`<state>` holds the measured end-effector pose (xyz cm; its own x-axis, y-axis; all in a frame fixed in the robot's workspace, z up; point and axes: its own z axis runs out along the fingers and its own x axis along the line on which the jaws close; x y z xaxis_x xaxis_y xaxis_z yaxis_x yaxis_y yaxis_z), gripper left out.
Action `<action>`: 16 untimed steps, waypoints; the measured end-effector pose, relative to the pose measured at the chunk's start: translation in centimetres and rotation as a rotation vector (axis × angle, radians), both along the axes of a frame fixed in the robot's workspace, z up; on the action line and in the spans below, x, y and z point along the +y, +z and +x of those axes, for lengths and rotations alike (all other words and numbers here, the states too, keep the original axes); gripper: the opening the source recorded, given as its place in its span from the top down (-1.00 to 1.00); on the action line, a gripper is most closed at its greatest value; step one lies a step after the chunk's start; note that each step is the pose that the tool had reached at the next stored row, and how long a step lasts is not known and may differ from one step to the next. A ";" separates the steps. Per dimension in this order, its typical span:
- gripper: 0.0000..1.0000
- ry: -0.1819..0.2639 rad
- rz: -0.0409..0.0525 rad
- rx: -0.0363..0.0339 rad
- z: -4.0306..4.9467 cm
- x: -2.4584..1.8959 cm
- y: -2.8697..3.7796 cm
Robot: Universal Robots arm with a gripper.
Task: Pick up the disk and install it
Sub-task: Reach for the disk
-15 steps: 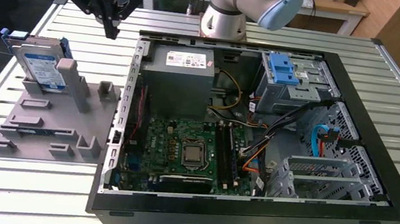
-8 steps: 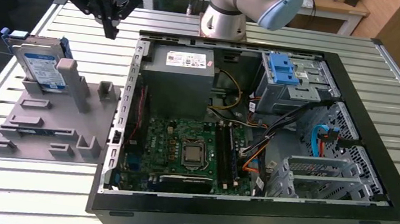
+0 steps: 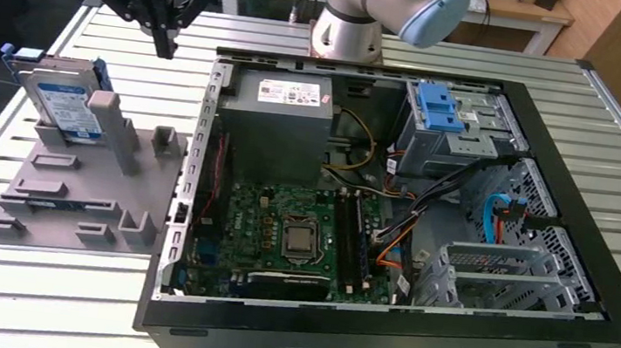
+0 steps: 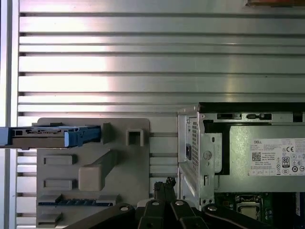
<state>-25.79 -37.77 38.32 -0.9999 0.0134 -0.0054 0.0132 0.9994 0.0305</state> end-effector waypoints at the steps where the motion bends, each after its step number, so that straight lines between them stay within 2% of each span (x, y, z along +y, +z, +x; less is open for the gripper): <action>1: 0.79 0.001 0.0001 -0.0001 -0.27 0.10 -0.01; 16: 0.79 0.007 0.0000 0.0000 -2.49 0.62 -0.10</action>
